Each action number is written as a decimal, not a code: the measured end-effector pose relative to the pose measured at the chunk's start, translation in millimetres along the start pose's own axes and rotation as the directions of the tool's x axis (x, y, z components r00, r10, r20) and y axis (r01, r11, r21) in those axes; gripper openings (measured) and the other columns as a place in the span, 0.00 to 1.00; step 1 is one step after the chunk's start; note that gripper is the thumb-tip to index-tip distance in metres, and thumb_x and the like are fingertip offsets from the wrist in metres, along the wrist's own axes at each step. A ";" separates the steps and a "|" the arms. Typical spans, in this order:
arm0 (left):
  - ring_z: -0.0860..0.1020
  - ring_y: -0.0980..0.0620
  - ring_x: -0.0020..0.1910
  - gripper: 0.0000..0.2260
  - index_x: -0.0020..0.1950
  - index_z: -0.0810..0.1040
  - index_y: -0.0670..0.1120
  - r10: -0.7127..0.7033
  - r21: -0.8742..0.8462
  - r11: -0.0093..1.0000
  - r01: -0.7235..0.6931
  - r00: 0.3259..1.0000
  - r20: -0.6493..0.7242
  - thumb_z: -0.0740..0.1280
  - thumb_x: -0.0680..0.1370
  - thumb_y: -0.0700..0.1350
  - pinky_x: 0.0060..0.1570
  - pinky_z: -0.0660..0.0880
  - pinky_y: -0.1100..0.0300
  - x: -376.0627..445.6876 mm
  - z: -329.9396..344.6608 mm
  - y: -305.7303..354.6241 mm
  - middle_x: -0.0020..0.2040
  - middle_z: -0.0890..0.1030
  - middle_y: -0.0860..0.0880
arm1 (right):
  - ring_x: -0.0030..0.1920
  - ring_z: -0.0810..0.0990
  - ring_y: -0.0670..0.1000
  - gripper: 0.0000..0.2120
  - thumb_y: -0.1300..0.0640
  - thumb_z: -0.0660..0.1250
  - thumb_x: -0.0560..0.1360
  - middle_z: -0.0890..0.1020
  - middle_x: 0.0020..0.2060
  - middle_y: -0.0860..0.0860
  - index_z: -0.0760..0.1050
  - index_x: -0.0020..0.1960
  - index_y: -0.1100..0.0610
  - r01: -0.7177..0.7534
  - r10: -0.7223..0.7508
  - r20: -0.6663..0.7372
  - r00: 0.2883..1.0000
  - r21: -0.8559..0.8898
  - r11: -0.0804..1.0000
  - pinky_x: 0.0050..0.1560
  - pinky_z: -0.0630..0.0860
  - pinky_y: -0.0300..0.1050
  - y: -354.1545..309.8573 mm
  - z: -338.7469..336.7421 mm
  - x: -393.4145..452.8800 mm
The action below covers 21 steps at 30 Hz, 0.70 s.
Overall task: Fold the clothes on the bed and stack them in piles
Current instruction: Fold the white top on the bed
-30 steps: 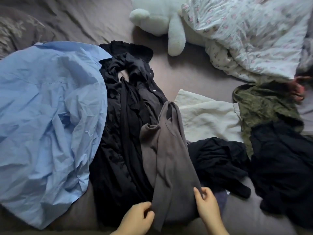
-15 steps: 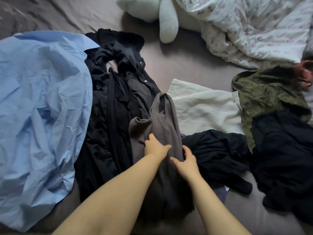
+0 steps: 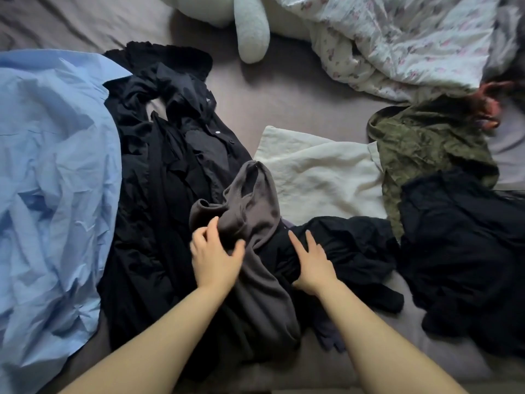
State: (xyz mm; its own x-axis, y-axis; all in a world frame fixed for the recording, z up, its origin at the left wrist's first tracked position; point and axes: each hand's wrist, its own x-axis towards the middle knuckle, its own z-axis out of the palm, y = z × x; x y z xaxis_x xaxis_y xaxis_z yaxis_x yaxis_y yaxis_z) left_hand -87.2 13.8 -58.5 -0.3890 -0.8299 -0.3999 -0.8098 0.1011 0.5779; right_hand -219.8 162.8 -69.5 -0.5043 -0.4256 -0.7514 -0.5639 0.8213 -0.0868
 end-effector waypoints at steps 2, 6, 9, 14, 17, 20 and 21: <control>0.59 0.38 0.71 0.52 0.78 0.46 0.54 -0.148 0.090 0.987 0.132 0.968 0.203 0.77 0.66 0.57 0.67 0.63 0.47 -11.2 10.7 -6.2 0.74 0.55 0.41 | 0.68 0.65 0.61 0.50 0.63 0.67 0.73 0.49 0.77 0.55 0.34 0.77 0.42 -0.051 0.047 -0.053 0.998 -0.077 0.996 0.60 0.72 0.51 -7.1 11.0 2.9; 0.66 0.39 0.68 0.56 0.77 0.38 0.56 -0.277 0.091 0.961 0.262 0.908 0.315 0.77 0.65 0.57 0.64 0.67 0.49 -17.8 20.0 -12.2 0.72 0.56 0.42 | 0.56 0.78 0.59 0.30 0.67 0.59 0.72 0.78 0.59 0.55 0.65 0.71 0.49 -0.193 0.270 -0.108 0.957 0.460 0.867 0.48 0.72 0.45 -7.9 18.4 7.8; 0.68 0.43 0.69 0.48 0.78 0.46 0.55 -0.200 -0.046 0.970 0.239 0.892 0.406 0.74 0.68 0.58 0.67 0.67 0.49 -10.2 21.3 -8.8 0.73 0.62 0.46 | 0.53 0.81 0.57 0.17 0.67 0.61 0.72 0.84 0.49 0.54 0.79 0.57 0.55 -0.069 0.200 -0.060 0.978 0.809 0.583 0.49 0.74 0.43 -30.2 15.9 1.2; 0.63 0.43 0.71 0.31 0.77 0.59 0.53 -0.085 -0.202 0.969 0.140 0.962 0.258 0.68 0.77 0.51 0.70 0.59 0.54 10.0 -15.2 -20.1 0.73 0.64 0.48 | 0.53 0.82 0.54 0.19 0.69 0.61 0.74 0.84 0.51 0.55 0.79 0.59 0.54 0.011 -0.033 -0.003 0.999 0.972 0.234 0.55 0.78 0.47 -101.0 5.4 -4.5; 0.62 0.49 0.73 0.26 0.75 0.62 0.54 -0.025 -0.339 0.938 0.071 0.990 0.139 0.65 0.79 0.51 0.72 0.58 0.55 25.4 -58.2 -42.1 0.71 0.66 0.52 | 0.52 0.81 0.50 0.20 0.64 0.64 0.68 0.84 0.52 0.52 0.80 0.58 0.50 0.042 -0.252 0.015 0.968 0.975 0.220 0.58 0.76 0.45 -140.8 -14.0 -5.4; 0.62 0.56 0.73 0.25 0.76 0.59 0.58 0.023 -0.403 0.915 -0.005 0.999 0.039 0.61 0.80 0.56 0.71 0.58 0.58 35.6 -99.5 -69.4 0.72 0.67 0.56 | 0.59 0.79 0.45 0.25 0.58 0.67 0.67 0.82 0.56 0.46 0.75 0.65 0.47 0.067 -0.402 0.071 0.913 0.945 0.320 0.65 0.72 0.43 -154.8 -30.6 -5.9; 0.61 0.53 0.74 0.27 0.77 0.58 0.57 0.002 -0.282 0.959 -0.013 0.999 -0.040 0.61 0.79 0.58 0.72 0.58 0.54 39.4 -108.4 -80.8 0.73 0.67 0.54 | 0.61 0.77 0.44 0.24 0.54 0.69 0.71 0.80 0.59 0.46 0.73 0.66 0.47 0.112 -0.315 0.006 0.949 0.928 0.356 0.67 0.70 0.44 -147.4 -32.2 -2.7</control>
State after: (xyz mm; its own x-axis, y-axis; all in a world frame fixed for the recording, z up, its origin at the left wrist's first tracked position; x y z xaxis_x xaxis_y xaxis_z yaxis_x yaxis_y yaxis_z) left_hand 10.5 -86.5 -43.8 -0.3730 -0.8509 -0.3699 -0.6475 -0.0468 0.7606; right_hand -156.4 30.6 -33.6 -0.2971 -0.6602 -0.6898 0.3493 0.5972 -0.7220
